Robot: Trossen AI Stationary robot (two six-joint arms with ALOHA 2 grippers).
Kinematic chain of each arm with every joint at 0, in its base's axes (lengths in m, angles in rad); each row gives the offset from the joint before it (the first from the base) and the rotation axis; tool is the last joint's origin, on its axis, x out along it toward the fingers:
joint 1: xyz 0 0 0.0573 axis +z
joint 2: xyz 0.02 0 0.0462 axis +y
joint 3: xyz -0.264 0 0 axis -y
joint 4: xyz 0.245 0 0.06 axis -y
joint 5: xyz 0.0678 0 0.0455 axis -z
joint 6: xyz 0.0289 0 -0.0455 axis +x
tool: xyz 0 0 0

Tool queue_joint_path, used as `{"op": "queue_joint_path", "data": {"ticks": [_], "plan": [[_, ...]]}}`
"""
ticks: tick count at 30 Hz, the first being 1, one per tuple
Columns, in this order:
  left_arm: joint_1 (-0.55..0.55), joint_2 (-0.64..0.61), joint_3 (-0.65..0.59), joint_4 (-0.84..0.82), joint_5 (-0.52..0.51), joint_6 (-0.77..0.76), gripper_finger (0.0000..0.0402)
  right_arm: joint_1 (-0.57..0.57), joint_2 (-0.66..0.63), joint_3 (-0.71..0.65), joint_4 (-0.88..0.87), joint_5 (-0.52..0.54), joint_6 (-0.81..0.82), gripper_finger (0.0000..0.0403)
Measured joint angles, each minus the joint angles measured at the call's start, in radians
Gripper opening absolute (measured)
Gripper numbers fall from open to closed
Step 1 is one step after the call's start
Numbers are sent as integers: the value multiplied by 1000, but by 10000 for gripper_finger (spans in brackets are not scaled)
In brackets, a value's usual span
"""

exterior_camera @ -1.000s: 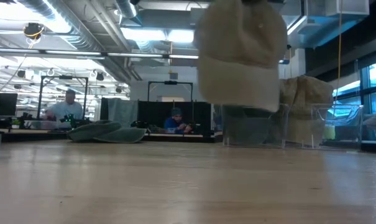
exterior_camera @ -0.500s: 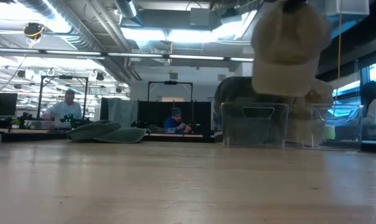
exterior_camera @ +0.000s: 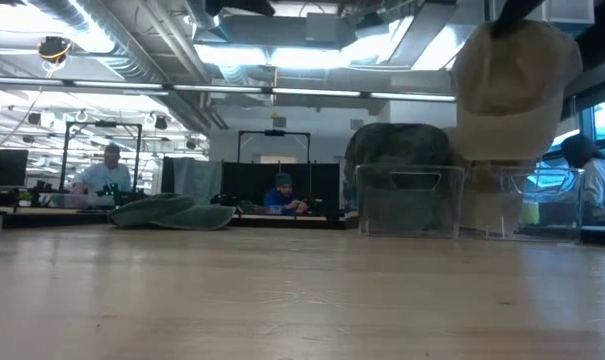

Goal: Pick & Place hat
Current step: Put the brown cap into the right transparent bin

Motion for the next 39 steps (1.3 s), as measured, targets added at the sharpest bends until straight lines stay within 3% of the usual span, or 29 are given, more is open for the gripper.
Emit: {"op": "queue_joint_path", "data": {"ticks": [11, 19, 27, 33, 39], "plan": [[1, 27, -1, -25, 3, -3, 145, -100, 19, -113, 5, 4, -78, 40], [1, 33, -1, -21, 3, -3, 145, -120, 20, -242, 209, 9, -227, 41], [1, 33, -1, -22, 36, -4, 145, -162, 19, -382, 242, 37, -251, 41], [1, 33, -1, -22, 36, -4, 145, -208, 20, -466, 256, 169, -285, 41], [1, 33, -1, -22, 36, -4, 145, -238, 20, -497, 396, 165, -416, 41]]}}
